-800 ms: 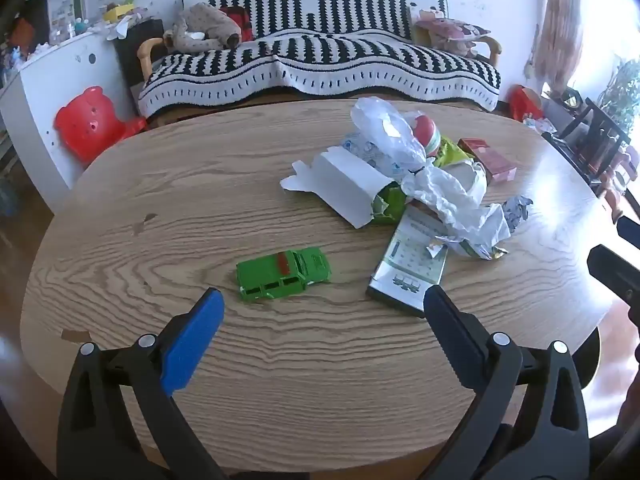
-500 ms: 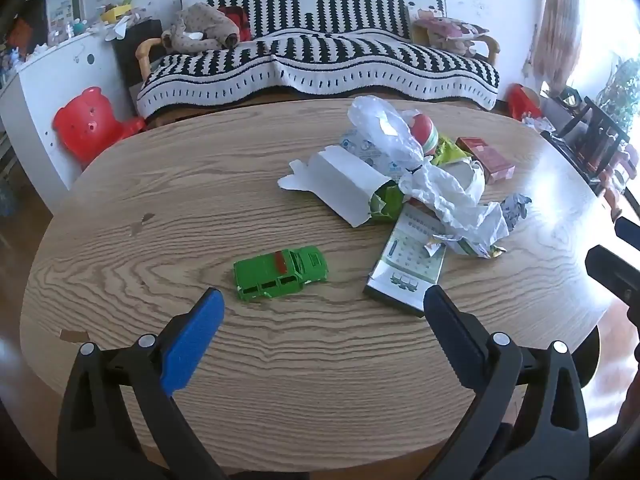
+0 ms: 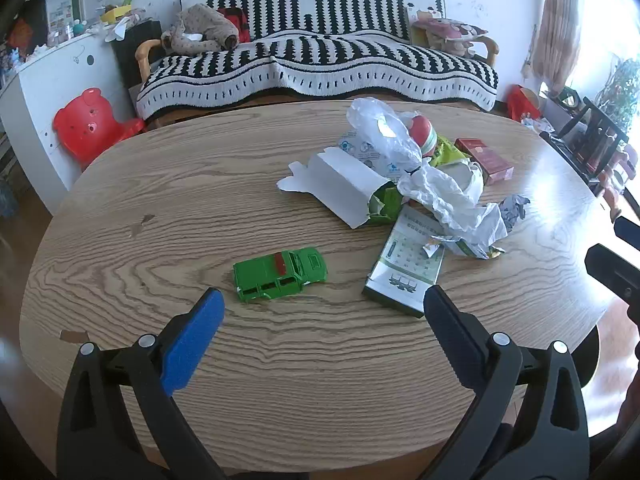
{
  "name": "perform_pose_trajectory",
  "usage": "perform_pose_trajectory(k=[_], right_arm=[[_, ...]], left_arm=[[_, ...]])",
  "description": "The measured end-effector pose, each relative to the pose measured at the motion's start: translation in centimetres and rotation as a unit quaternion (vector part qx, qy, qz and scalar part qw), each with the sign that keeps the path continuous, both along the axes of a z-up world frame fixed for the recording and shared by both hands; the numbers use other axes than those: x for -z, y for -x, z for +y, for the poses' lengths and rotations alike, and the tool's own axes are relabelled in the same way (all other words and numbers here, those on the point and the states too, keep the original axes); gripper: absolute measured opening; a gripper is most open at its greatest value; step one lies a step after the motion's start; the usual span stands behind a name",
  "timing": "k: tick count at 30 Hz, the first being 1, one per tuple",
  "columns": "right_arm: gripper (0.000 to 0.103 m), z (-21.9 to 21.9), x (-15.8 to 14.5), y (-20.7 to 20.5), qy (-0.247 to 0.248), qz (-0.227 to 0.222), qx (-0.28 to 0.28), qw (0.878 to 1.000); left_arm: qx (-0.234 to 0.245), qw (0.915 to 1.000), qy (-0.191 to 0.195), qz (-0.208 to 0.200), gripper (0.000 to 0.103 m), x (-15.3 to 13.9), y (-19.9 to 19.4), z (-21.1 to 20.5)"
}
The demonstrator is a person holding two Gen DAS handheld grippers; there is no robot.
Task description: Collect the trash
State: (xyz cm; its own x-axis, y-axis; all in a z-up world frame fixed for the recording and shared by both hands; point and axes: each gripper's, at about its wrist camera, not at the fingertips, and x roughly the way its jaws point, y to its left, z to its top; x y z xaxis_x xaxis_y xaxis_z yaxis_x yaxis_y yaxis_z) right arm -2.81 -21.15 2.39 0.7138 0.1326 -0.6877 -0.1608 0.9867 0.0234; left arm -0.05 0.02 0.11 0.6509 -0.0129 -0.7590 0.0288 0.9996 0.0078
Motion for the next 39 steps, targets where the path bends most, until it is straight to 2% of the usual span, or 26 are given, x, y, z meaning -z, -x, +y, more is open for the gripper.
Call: perform_pose_trajectory(k=[39], right_arm=[[0.097, -0.06, -0.03, -0.06, -0.004, 0.002, 0.0, 1.0]], left_arm=[[0.002, 1.0, -0.001, 0.001, 0.097, 0.04, 0.05, -0.25]])
